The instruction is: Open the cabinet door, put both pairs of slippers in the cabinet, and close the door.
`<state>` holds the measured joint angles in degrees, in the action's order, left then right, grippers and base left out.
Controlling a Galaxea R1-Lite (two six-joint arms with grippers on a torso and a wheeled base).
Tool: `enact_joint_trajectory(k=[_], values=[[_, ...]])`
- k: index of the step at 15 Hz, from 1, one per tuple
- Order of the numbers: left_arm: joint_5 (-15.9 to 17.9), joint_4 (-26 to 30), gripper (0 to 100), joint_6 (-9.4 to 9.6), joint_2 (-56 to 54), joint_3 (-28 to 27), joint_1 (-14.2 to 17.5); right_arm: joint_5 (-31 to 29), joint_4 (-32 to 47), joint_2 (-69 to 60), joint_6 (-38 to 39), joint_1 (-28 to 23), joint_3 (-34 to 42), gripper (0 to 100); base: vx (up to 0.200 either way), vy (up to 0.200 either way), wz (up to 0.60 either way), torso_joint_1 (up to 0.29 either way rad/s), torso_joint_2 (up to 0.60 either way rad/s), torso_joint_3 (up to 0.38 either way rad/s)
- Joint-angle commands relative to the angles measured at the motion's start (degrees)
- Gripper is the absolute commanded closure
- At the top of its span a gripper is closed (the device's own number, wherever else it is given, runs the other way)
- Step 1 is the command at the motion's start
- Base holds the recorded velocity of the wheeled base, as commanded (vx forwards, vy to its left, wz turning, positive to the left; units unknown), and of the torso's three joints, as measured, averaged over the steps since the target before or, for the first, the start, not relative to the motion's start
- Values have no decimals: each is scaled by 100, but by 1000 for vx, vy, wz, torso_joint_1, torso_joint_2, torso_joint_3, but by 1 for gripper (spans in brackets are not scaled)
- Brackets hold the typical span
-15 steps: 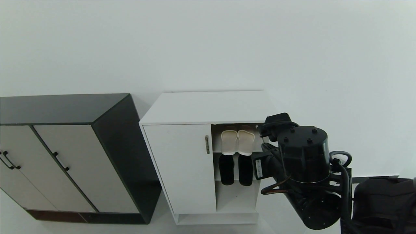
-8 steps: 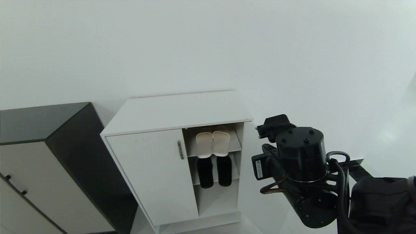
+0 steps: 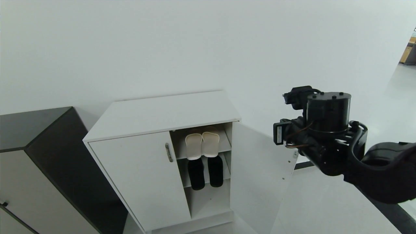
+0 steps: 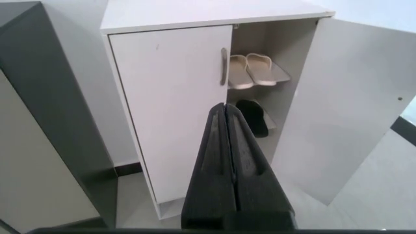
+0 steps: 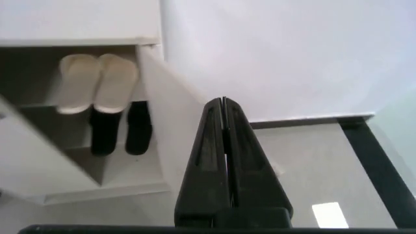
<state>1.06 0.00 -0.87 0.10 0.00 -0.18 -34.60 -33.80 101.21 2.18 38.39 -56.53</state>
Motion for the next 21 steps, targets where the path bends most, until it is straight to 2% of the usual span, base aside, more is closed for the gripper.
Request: enact_joint_trajectory(k=[1,5,14,21], values=[[-1,0,100,-1,-1,0,1,234,568,294,142,-578,-746,100,0,0,0,0,0,0],[-1,0,100,-1,-1,0,1,876,1693,620,705,-938,-1695,100,-200,0,0,4,8,2],[-1,0,100,-10,-1,0,1,1166,1535,1885,1179,-1431,-2600,100,0,0,0,0,0,0],[-9,0,100,-10,-1,0,1,1166,1517,2404,1179,-1510,-2837,100,0,0,0,0,0,0]])
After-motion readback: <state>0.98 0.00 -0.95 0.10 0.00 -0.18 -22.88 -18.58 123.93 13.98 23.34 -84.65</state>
